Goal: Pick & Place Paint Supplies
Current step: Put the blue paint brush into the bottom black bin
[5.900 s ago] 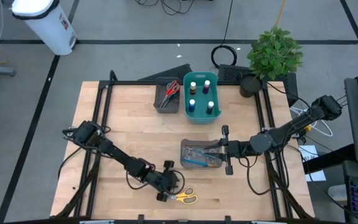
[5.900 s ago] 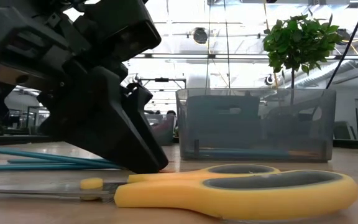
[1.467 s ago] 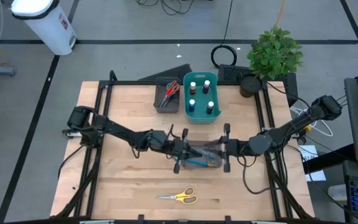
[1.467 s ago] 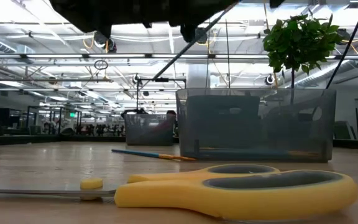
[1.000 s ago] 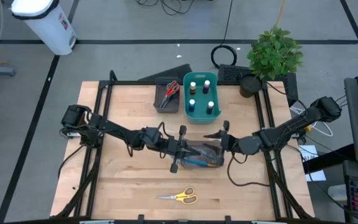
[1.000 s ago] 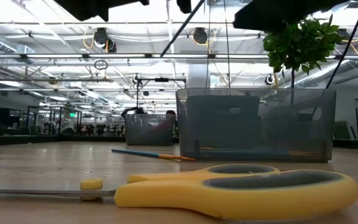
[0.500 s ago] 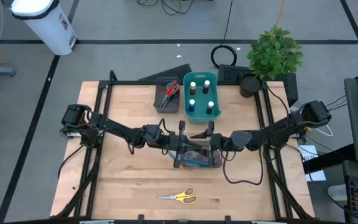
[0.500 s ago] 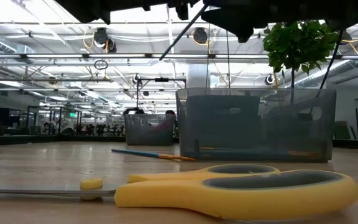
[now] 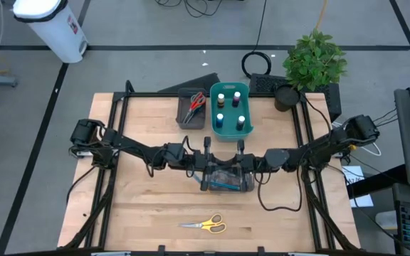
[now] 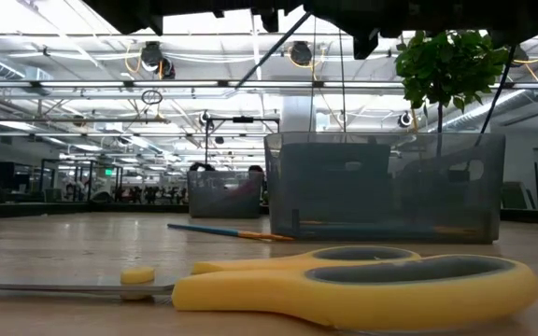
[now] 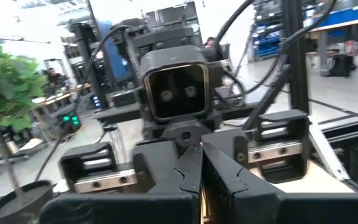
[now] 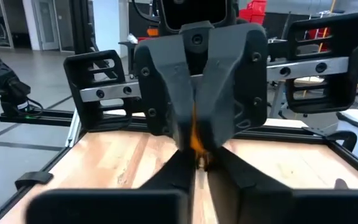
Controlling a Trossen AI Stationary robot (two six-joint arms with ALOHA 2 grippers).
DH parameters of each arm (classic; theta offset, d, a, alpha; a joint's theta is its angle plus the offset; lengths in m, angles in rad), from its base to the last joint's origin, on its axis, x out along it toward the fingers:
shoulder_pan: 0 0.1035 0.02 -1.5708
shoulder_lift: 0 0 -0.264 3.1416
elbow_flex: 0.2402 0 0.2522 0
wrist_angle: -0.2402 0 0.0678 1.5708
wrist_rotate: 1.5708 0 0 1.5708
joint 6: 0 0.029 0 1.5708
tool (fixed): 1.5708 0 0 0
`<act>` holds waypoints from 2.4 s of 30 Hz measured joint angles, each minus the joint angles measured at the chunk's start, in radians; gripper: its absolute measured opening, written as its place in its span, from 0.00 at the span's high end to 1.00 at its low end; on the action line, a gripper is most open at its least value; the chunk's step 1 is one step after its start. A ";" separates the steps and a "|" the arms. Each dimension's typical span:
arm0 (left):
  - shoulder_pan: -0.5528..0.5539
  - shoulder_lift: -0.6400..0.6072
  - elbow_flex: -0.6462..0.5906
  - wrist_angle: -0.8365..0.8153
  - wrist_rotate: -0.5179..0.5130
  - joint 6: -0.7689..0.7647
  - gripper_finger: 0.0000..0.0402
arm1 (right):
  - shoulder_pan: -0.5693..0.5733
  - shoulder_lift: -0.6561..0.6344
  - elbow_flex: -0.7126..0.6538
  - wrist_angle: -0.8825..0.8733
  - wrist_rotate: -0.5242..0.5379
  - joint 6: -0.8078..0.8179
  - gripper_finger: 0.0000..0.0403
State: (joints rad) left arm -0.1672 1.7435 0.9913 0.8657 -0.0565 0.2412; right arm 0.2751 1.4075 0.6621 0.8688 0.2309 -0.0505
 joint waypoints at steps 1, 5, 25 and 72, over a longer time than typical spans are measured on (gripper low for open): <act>0.001 0.000 0.000 0.000 -0.006 0.000 0.98 | -0.001 -0.001 0.000 -0.001 0.001 0.000 0.97; 0.001 0.000 0.000 -0.001 -0.006 -0.024 0.99 | -0.001 -0.006 0.000 -0.009 -0.001 0.016 0.97; -0.059 -0.115 0.001 -0.891 -0.103 -0.280 0.48 | 0.074 -0.288 0.001 -0.775 -0.001 0.428 0.99; -0.058 -0.114 0.001 -0.986 -0.181 -0.386 0.48 | 0.073 -0.213 0.001 -0.481 -0.023 0.227 0.62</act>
State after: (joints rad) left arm -0.2249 1.6295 0.9920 -0.1207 -0.2375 -0.1452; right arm 0.3485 1.1942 0.6628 0.3878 0.2081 0.1763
